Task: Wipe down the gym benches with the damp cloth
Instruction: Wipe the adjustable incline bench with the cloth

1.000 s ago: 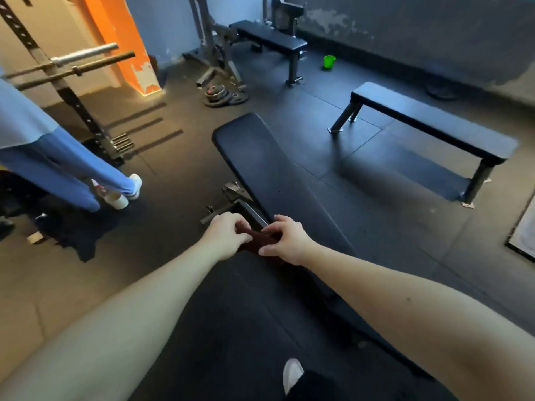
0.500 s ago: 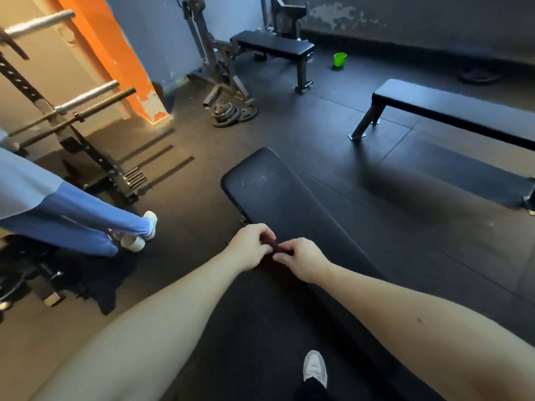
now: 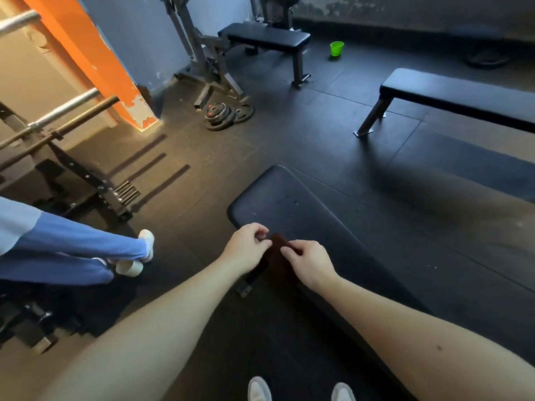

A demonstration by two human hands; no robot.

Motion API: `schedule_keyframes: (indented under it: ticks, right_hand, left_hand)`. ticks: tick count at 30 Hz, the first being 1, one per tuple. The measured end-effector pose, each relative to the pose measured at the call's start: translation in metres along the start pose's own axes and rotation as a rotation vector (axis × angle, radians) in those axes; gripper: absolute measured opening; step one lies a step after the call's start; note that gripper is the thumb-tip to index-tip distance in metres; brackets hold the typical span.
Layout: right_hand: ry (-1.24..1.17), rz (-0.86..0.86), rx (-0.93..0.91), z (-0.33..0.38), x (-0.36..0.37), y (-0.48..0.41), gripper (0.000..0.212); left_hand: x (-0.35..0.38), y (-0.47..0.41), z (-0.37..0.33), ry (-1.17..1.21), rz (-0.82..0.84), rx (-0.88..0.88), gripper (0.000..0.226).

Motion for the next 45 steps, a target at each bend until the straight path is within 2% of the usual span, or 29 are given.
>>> schedule_keyframes:
  ticks: [4,7,9,13,16,18,21,24,27,30,35,39,42,45]
  right_hand:
    - [-0.203,-0.161,0.069,0.002,0.009,-0.028,0.022]
    - [-0.254,-0.302,0.115,0.005,0.016,-0.051,0.027]
    - [-0.265,-0.398,0.130,0.009,0.020,-0.063,0.029]
    - [-0.173,-0.526,0.132,0.031,0.025,-0.078,0.033]
    - [-0.014,-0.635,0.092,0.046,0.031,-0.087,0.035]
    - [0.034,-0.579,0.053,0.046,0.055,-0.098,0.037]
    - [0.198,-0.400,0.027,0.033,0.110,-0.109,0.039]
    - [0.336,-0.438,-0.036,0.030,0.127,-0.104,0.046]
    - [0.406,-0.313,-0.064,0.030,0.151,-0.113,0.060]
    - [0.447,-0.272,-0.003,0.025,0.165,-0.126,0.064]
    - [0.484,-0.247,0.062,0.019,0.170,-0.128,0.067]
    - [0.480,-0.235,0.025,0.018,0.162,-0.140,0.065]
    - [0.492,-0.258,-0.006,0.019,0.143,-0.163,0.065]
    - [0.454,-0.303,0.038,0.020,0.107,-0.209,0.064]
  left_hand:
    - [-0.022,-0.046,0.035,-0.084,-0.087,0.016,0.031]
    - [-0.041,-0.080,0.059,-0.152,-0.179,0.049,0.041]
    - [-0.044,-0.104,0.073,-0.174,-0.158,0.060,0.050]
    - [-0.034,-0.139,0.092,-0.159,-0.041,0.072,0.059]
    - [-0.032,-0.154,0.097,-0.176,-0.035,0.109,0.057]
    - [-0.033,-0.161,0.103,-0.195,-0.039,0.109,0.056]
    - [-0.033,-0.170,0.113,-0.210,-0.026,0.124,0.053]
    - [-0.035,-0.176,0.112,-0.236,-0.020,0.170,0.052]
    - [-0.037,-0.181,0.109,-0.274,-0.001,0.193,0.053]
    - [-0.036,-0.184,0.111,-0.264,0.018,0.183,0.054]
    - [-0.034,-0.187,0.111,-0.321,0.034,0.180,0.054]
    - [-0.032,-0.192,0.105,-0.393,0.055,0.178,0.052]
    - [-0.033,-0.195,0.108,-0.373,0.066,0.162,0.053]
    - [-0.035,-0.197,0.114,-0.342,0.076,0.151,0.051]
Point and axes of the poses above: each hand's wrist, its own y-axis away from the middle knuckle, its own x-axis out of the palm, z = x × y, the point moved 9 cm from there along -y, towards the middle knuckle, and after that the axes turned 3 degrees about -z, right-handed, at the moved point
